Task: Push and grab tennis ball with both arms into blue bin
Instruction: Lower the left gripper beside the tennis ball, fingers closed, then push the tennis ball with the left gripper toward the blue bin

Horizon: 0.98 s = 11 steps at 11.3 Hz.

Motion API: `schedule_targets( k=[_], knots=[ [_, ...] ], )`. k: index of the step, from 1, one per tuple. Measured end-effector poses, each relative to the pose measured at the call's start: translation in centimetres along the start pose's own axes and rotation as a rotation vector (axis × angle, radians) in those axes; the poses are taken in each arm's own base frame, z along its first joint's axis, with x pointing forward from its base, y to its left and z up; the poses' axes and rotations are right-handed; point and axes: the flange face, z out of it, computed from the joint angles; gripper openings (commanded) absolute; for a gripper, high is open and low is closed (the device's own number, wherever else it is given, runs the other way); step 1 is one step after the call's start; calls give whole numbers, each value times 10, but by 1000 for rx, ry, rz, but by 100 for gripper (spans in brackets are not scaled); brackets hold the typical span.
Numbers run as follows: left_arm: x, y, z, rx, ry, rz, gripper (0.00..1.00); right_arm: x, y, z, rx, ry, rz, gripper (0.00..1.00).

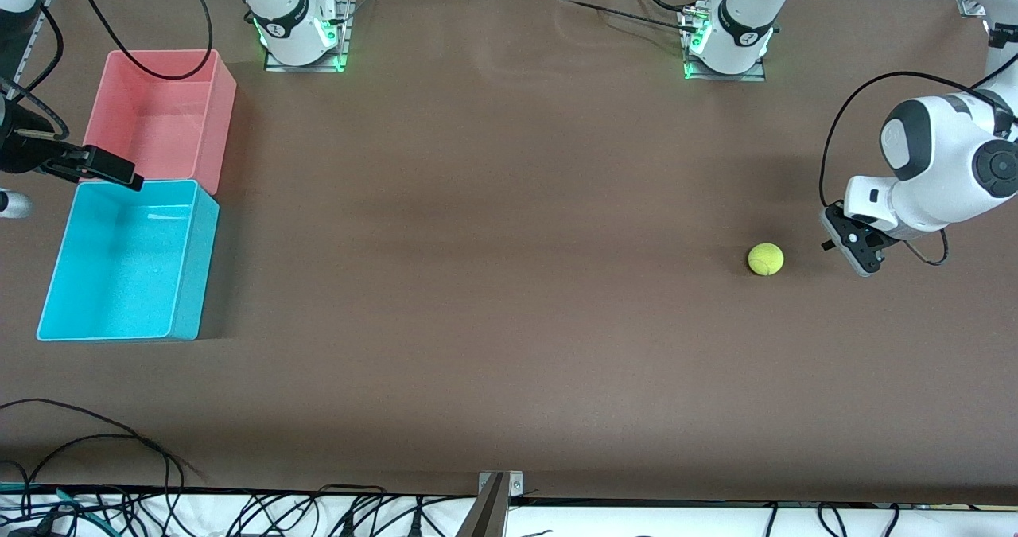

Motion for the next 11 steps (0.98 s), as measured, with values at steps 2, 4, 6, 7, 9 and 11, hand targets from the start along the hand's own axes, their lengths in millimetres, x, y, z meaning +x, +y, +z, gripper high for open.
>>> schedule_targets(
  k=[2,4,6,7,9,11],
  knots=[
    [-1,-1,13,-16,-6,-2,0,0,0,0,0,0,0,100],
    [-1,-3,28,-21,-7,10,0,0,0,0,0,-1,0,100],
    [0,-8,46,0,1,81,0,0,0,1,0,-1,0,100],
    [1,-11,54,20,7,111,0,0,0,1,0,-1,0,100],
    [3,-16,68,55,16,184,0,0,0,1,0,-2,0,100],
    [4,-19,76,80,21,249,0,1,0,1,0,-2,0,100]
  ],
)
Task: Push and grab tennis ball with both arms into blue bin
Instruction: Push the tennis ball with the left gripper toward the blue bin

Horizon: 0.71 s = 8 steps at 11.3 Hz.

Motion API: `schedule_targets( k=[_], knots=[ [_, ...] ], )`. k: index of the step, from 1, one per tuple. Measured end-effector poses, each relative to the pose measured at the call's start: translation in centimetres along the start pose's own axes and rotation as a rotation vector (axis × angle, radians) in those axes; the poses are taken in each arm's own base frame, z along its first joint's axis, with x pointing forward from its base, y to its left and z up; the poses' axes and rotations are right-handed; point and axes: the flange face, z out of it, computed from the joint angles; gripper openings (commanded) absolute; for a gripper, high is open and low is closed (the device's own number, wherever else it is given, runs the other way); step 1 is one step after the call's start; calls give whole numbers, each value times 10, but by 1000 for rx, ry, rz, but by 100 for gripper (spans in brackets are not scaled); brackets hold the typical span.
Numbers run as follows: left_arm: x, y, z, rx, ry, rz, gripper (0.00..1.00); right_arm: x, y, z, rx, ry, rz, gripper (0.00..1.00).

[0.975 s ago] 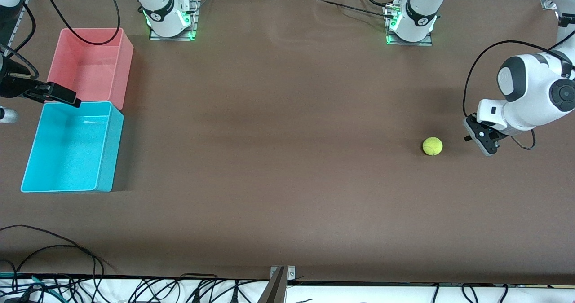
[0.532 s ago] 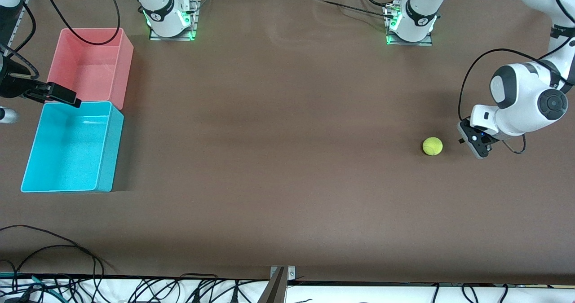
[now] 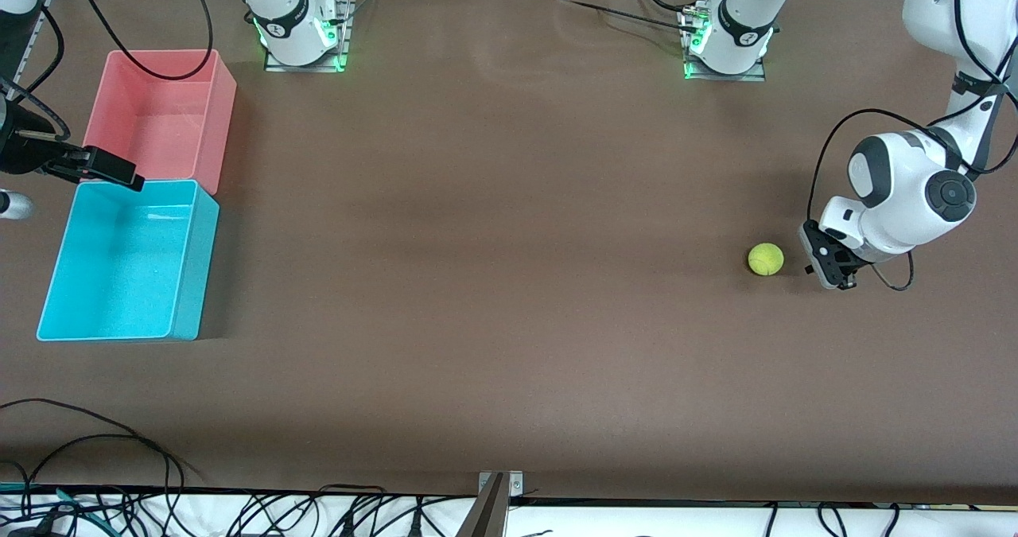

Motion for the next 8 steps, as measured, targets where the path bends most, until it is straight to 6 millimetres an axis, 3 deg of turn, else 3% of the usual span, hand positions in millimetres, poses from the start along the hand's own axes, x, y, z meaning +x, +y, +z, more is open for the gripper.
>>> schedule_targets(
  k=[2,6,8],
  knots=[
    [0,-1,4,8,1,64,0,0,0,0,0,0,0,100],
    [-1,20,27,-39,-1,101,0,1,0,2,0,-4,-1,100],
    [2,21,28,-38,0,106,0,2,0,4,-1,-7,-1,100]
  ],
)
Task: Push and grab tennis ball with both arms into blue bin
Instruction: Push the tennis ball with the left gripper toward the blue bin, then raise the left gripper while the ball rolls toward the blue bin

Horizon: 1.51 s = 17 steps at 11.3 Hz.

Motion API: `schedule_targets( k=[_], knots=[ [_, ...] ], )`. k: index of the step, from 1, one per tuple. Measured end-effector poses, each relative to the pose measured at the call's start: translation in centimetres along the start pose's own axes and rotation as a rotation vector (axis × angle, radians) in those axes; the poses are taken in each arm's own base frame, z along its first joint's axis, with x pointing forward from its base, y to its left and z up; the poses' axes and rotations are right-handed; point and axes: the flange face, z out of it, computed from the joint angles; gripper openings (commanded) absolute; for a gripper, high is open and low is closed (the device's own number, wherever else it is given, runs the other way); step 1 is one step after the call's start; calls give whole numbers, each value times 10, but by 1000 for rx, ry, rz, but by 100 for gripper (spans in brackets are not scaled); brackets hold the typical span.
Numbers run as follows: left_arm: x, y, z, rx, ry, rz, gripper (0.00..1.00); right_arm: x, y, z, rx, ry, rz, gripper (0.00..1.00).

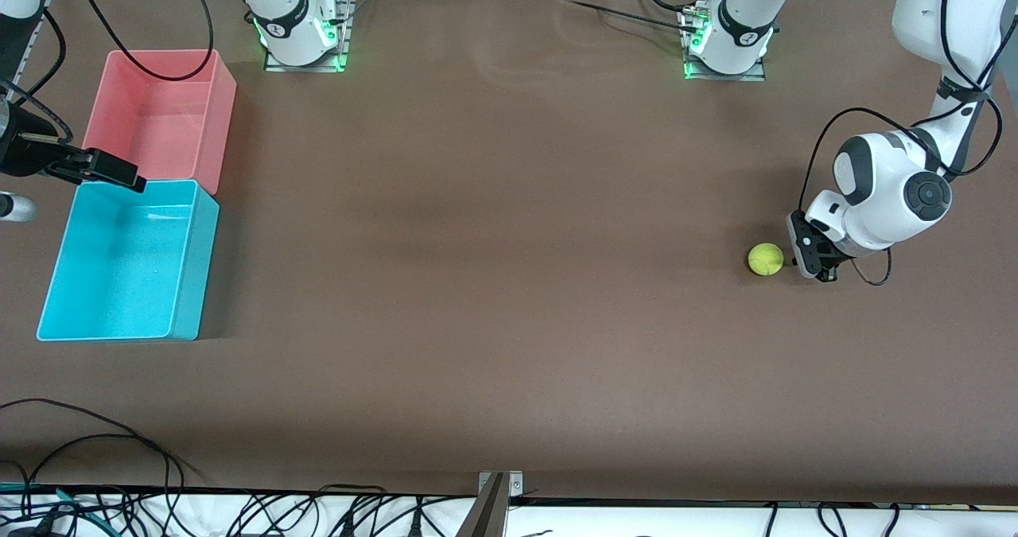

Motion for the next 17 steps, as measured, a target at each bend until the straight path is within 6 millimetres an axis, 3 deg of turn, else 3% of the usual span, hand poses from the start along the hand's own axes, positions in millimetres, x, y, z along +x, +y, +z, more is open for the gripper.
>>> schedule_targets(
  k=[5,7,9,11,12,13,17],
  knots=[
    [11,0,0,1,2,10,0,0,0,1,0,-1,-1,100],
    [31,1,1,-2,8,-10,0,0,0,1,0,-2,-1,100],
    [77,7,3,-10,29,-72,0,1,0,1,0,-2,-1,100],
    [156,21,0,-8,47,-147,0,1,0,2,0,-4,-1,100],
    [183,28,-2,1,37,-157,0,2,0,3,0,-6,-1,100],
    [191,29,-4,8,34,-163,0,2,0,3,0,-6,-1,100],
    [168,21,-5,12,30,-203,0,2,0,4,-1,-6,-1,100]
  ],
)
